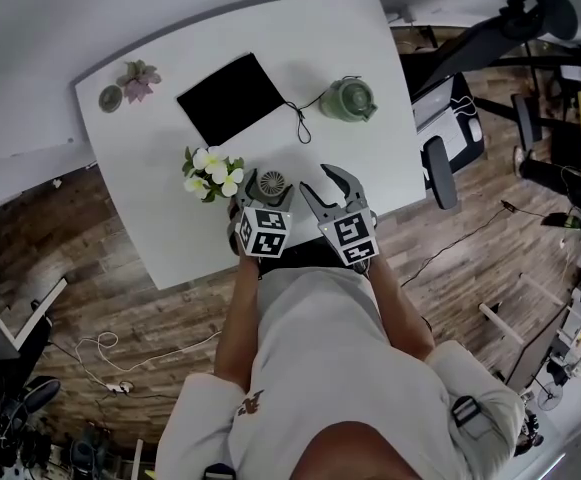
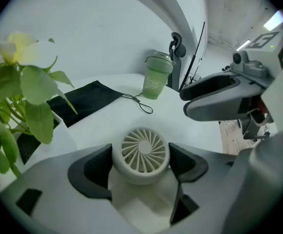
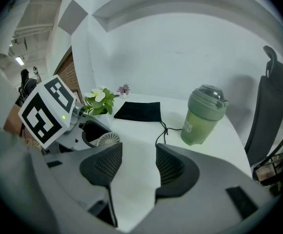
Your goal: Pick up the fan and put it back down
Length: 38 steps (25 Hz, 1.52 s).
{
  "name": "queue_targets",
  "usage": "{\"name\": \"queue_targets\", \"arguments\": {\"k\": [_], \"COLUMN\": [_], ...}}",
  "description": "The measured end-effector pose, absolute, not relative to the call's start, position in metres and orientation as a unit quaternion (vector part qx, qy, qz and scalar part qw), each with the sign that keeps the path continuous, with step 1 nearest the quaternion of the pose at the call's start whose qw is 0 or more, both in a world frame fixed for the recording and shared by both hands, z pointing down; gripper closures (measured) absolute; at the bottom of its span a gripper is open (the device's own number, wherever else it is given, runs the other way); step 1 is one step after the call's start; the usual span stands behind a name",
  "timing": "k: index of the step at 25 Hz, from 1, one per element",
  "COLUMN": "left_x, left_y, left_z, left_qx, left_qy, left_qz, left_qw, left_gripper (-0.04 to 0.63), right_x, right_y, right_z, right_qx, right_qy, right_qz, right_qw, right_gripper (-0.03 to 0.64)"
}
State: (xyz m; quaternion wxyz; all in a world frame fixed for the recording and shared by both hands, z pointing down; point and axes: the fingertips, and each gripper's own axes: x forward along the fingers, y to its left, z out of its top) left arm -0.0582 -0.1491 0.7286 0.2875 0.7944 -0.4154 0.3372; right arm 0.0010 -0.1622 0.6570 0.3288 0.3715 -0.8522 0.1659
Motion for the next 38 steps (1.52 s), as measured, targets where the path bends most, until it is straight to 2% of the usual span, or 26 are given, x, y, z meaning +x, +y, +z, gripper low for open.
{"name": "queue_targets", "arguments": {"k": [13,33,38], "left_x": [-0.053,-0.062,-0.069], "left_y": [-0.155,-0.149,-0.150], "left_z": [0.697,0.581,0.539], "left_qx": [0.795,0.767,0.764], "left_qy": [-0.447,-0.570,-0.594], "left_qz": [0.320,0.234,0.205], "left_qw": [0.256,0.181,0.143], "left_gripper": [0.235,0.235,0.235], "right_x": [0.010,0.020,0.018], "right_y": [-0.160,-0.162,-0.166], "right_z": [0.639,0.545,0.514], "right_qx": [0.363,0.317,0.312], "right_qy": [-0.866,-0.915,-0.924], "right_qz": [0.146,0.054,0.042], "right_qw": [0.311,0.242,0.215], "right_gripper": [0.397,0.397,0.397]}}
